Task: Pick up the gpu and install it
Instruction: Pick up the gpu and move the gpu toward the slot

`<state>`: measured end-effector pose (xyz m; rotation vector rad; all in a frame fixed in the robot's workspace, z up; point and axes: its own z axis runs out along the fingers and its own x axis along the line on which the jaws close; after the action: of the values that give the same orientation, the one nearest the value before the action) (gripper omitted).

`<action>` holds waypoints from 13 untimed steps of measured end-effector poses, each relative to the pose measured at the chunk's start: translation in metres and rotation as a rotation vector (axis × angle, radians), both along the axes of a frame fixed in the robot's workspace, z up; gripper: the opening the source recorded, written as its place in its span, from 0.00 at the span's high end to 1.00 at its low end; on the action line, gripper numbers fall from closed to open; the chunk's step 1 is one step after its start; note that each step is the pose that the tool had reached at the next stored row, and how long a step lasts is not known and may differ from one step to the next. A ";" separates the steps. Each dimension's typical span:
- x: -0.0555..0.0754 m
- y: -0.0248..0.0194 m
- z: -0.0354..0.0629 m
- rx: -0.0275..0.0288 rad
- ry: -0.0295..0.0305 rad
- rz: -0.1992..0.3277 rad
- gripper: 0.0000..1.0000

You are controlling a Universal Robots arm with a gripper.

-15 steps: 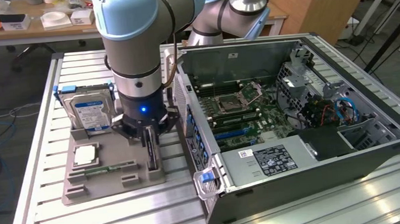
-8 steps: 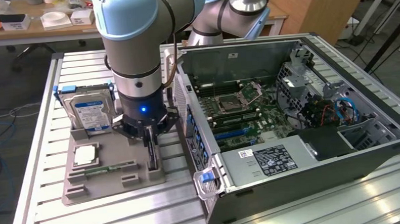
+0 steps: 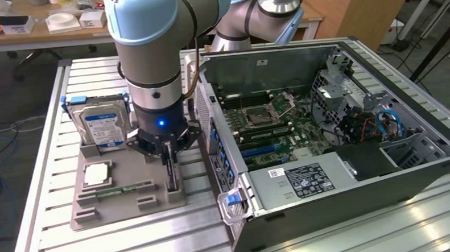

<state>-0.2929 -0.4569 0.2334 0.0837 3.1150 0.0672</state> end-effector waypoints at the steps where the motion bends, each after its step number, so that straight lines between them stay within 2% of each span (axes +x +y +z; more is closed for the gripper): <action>1: 0.000 0.0000 0.0000 0.0000 0.0000 0.000 0.74; 13: 0.000 0.0000 0.0016 0.0001 -0.0001 0.000 0.74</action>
<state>-0.2929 -0.4569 0.2350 0.0837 3.1149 0.0674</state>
